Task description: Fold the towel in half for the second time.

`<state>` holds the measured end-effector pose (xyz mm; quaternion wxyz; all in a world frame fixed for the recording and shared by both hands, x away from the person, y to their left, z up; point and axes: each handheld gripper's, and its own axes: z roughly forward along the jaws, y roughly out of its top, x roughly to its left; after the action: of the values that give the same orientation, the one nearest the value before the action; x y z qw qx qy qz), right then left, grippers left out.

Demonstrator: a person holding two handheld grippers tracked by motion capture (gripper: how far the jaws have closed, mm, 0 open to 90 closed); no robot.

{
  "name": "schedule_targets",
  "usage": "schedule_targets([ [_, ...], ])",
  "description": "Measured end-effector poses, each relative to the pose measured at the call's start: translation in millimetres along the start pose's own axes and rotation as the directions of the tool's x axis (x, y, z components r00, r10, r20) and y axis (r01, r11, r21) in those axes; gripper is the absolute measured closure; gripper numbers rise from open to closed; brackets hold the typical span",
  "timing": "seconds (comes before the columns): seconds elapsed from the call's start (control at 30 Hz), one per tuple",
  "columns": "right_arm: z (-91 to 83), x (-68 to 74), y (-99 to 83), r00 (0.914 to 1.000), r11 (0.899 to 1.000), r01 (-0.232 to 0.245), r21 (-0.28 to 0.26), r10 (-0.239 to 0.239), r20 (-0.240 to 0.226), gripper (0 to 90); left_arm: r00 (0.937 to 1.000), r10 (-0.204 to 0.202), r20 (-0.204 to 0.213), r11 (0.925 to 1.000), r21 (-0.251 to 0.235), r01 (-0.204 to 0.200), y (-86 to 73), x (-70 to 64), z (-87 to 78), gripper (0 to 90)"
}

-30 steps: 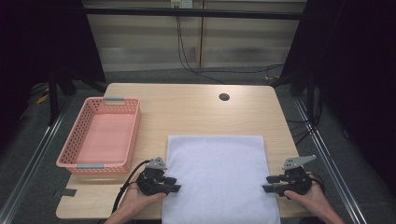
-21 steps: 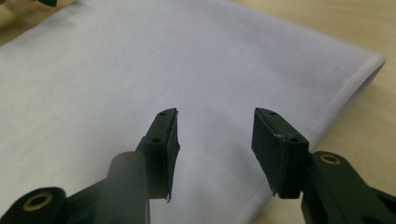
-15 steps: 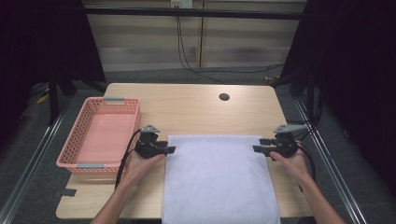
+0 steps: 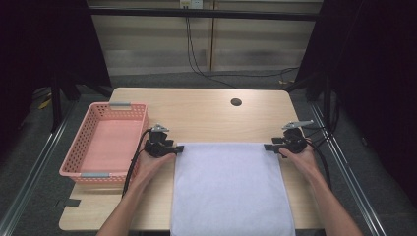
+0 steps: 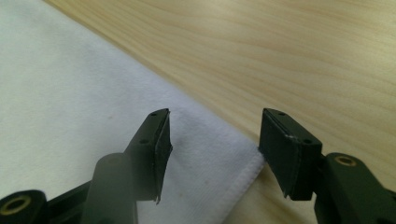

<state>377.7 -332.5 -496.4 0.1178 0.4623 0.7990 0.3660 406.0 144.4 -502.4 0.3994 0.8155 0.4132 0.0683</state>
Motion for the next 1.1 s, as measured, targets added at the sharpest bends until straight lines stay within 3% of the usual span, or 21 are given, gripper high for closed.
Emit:
schedule_targets([
  [0.07, 2.7, -3.4, -0.7, 0.9999, 1.000, -0.011, 0.005, 0.011, -0.003, 42.5, 0.9998, -0.010, -0.015, 0.9999, -0.010, 0.010, 0.6, 2.3, 2.6, 39.4],
  [0.13, 5.2, -5.6, -2.6, 0.9999, 1.000, -0.012, 0.014, 0.012, -0.004, 42.3, 0.9991, -0.041, 0.008, 0.9986, -0.032, 0.041, 0.7, 3.1, 6.4, 39.5],
  [0.17, 5.4, -6.0, -3.5, 0.9999, 1.000, -0.011, 0.014, 0.011, -0.010, 42.4, 0.9999, -0.013, 0.002, 0.9995, -0.029, 0.013, 1.7, 1.7, 8.5, 40.5],
  [0.23, 4.9, -7.0, -4.0, 0.9993, 1.000, -0.014, 0.011, 0.015, -0.034, 45.7, 0.9996, -0.021, 0.017, 0.9992, -0.033, 0.022, 3.4, 0.6, 10.9, 41.2],
  [0.33, 3.8, -7.9, -6.0, 0.9964, 1.000, -0.013, 0.009, 0.014, -0.083, 57.7, 0.9997, -0.013, 0.019, 0.9991, -0.040, 0.014, 4.3, 0.7, 13.3, 42.7],
  [0.37, 3.8, -8.2, -6.4, 0.9953, 1.000, -0.015, 0.009, 0.016, -0.095, 61.2, 0.9987, -0.005, 0.051, 0.9993, -0.036, 0.007, 3.9, 0.3, 13.8, 48.7],
  [0.43, 3.0, -7.3, -7.9, 0.9931, 1.000, -0.020, 0.013, 0.021, -0.115, 68.8, 0.9967, 0.016, 0.080, 0.9998, -0.015, -0.015, 3.9, -3.5, 13.5, 56.4],
  [0.5, 2.7, -6.3, -8.6, 0.9907, 1.000, -0.022, 0.019, 0.024, -0.134, 75.0, 0.9937, 0.041, 0.105, 0.9991, 0.011, -0.042, 3.4, -4.7, 11.7, 70.4],
  [0.57, 1.3, -5.3, -8.4, 0.9891, 1.000, -0.027, 0.016, 0.029, -0.144, 79.9, 0.9917, 0.060, 0.113, 0.9982, -0.012, -0.059, 2.4, -6.6, 6.3, 83.9],
  [0.63, -2.4, -4.7, -8.1, 0.9898, 1.000, -0.028, 0.001, 0.028, -0.140, 81.2, 0.9887, 0.055, 0.139, 0.9984, -0.023, -0.052, 5.2, -7.7, 0.4, 85.2],
  [0.8, -15.4, -8.1, -1.9, 0.9858, 0.996, -0.060, -0.072, 0.047, -0.161, 81.9, 0.9889, 0.043, 0.142, 0.9955, -0.090, -0.031, 13.8, -3.6, -16.1, 85.4],
  [1.1, -32.2, -14.2, 23.0, 0.9906, 0.984, -0.068, -0.162, 0.047, -0.128, 81.8, 0.9918, 0.055, 0.115, 0.9840, -0.175, -0.035, 44.1, -3.4, -28.0, 85.4],
])
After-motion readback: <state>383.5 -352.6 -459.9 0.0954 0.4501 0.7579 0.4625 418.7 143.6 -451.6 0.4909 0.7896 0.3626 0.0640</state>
